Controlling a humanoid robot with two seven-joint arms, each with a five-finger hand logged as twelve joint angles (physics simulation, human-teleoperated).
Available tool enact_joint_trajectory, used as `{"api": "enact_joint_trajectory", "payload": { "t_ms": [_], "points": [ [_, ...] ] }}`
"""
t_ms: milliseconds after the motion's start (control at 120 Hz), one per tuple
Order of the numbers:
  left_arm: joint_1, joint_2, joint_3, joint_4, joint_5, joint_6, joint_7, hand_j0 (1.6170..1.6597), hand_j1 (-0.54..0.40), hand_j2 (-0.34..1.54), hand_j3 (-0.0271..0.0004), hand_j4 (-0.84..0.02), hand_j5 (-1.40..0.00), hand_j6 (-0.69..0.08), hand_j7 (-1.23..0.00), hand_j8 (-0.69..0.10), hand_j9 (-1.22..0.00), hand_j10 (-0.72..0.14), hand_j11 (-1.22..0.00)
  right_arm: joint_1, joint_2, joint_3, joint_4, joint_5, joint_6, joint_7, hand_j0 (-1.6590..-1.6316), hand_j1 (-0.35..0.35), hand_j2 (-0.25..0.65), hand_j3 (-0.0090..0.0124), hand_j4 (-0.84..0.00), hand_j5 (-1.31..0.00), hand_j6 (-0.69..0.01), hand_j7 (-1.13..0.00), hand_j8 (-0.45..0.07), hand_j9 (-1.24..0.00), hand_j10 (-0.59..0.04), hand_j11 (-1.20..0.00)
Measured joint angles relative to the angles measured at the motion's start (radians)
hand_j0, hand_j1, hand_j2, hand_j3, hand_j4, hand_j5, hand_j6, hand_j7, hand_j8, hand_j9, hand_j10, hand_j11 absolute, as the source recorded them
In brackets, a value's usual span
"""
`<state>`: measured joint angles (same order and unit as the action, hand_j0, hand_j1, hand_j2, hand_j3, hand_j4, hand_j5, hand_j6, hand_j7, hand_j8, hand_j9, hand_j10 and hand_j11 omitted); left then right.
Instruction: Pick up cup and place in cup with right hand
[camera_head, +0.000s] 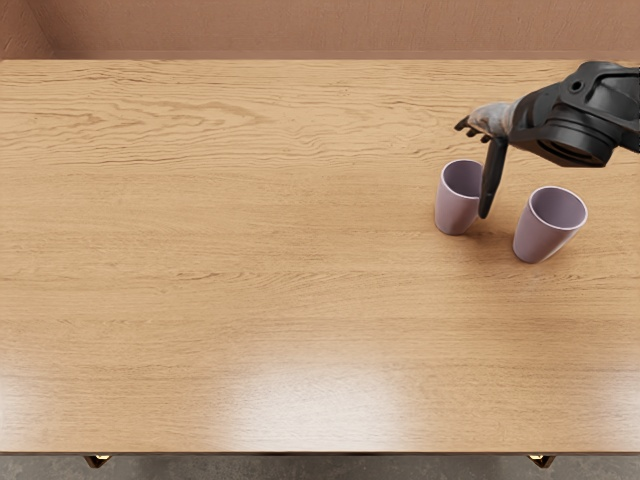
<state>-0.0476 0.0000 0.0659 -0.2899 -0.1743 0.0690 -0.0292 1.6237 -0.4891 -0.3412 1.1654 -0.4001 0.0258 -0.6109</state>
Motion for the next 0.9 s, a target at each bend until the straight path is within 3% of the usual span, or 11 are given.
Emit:
{"api": "enact_joint_trajectory", "payload": {
  "t_ms": [392,900],
  "points": [
    [0.000,0.000,0.000,0.000,0.000,0.000,0.000,1.6581,0.344,0.00,0.0000,-0.004,0.00,-0.004,0.00,-0.004,0.00,-0.004,0.00,-0.069,0.089,-0.005,-0.051,-0.001,-0.120,0.000,-1.6581,-0.313,-0.005,0.0000,-0.032,-0.04,-0.034,-0.04,-0.033,-0.04,-0.032,-0.04],
    [0.000,0.000,0.000,0.000,0.000,0.000,0.000,1.6581,0.344,0.00,0.0000,-0.004,0.00,-0.004,0.00,-0.004,0.00,-0.004,0.00,-0.090,0.107,-0.028,-0.054,0.000,-0.165,0.000,-1.6581,-0.168,-0.029,0.0000,-0.154,-0.20,-0.155,-0.20,-0.154,-0.20,-0.153,-0.20]
  ]
}}
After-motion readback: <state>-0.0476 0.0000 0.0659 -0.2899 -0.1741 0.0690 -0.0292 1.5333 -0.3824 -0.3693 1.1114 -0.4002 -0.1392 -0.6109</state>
